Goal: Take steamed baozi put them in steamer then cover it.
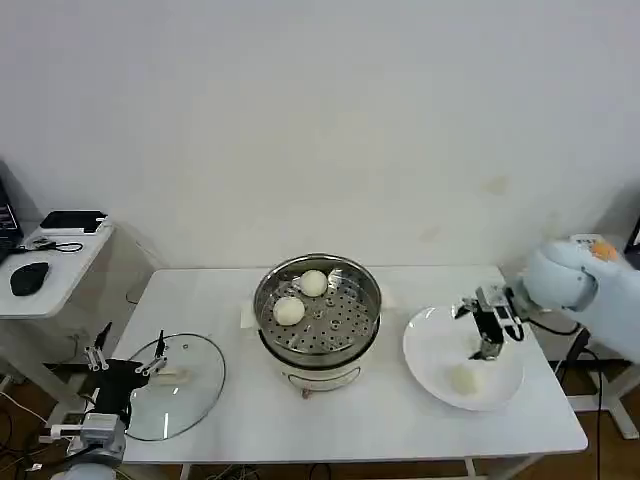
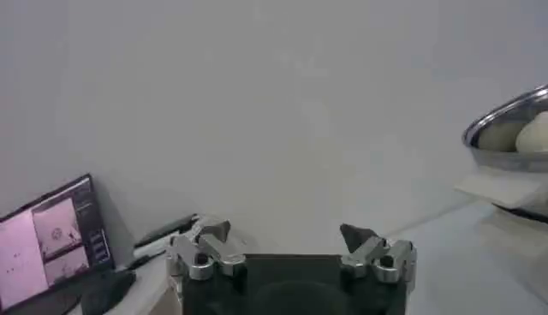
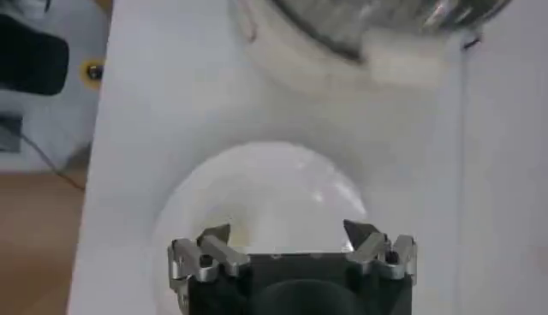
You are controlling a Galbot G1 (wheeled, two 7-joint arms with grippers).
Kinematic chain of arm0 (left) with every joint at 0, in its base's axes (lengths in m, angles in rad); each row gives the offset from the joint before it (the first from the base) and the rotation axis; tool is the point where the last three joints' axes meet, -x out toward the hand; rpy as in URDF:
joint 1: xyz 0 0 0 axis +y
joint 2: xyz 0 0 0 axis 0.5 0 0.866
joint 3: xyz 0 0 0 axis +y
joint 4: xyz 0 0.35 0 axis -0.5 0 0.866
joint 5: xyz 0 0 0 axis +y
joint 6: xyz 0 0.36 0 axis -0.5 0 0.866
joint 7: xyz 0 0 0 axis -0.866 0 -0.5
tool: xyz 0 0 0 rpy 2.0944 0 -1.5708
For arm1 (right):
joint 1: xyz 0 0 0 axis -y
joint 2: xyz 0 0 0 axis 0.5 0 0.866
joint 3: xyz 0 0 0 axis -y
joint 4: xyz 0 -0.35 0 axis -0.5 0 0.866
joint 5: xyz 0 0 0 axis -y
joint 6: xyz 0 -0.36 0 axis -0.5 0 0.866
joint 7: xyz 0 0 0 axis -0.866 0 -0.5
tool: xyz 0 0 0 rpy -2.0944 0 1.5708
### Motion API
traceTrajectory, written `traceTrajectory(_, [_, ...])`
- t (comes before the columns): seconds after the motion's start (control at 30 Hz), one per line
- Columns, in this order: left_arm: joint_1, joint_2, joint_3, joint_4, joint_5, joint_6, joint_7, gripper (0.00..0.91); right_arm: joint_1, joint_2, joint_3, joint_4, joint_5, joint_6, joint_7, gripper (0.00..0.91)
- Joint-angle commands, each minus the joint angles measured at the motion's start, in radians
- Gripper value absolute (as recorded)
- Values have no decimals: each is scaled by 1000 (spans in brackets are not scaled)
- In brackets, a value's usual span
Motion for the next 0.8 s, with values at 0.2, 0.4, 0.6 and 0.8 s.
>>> traceTrajectory(0.2, [9, -4, -7, 2, 6, 1, 0, 907, -282, 57, 186, -137, -124, 38, -9, 907])
traceTrajectory(0.4, [18, -10, -19, -1, 6, 0, 0, 907, -261, 123, 143, -213, -131, 45, -6, 907])
traceTrajectory(0.6, [22, -15, -20, -4, 8, 0, 0, 907, -262, 159, 136, -220, -124, 36, -8, 907])
traceTrajectory(0.8, [23, -19, -19, -7, 9, 0, 0, 907, -267, 177, 137, -230, -128, 23, -1, 806])
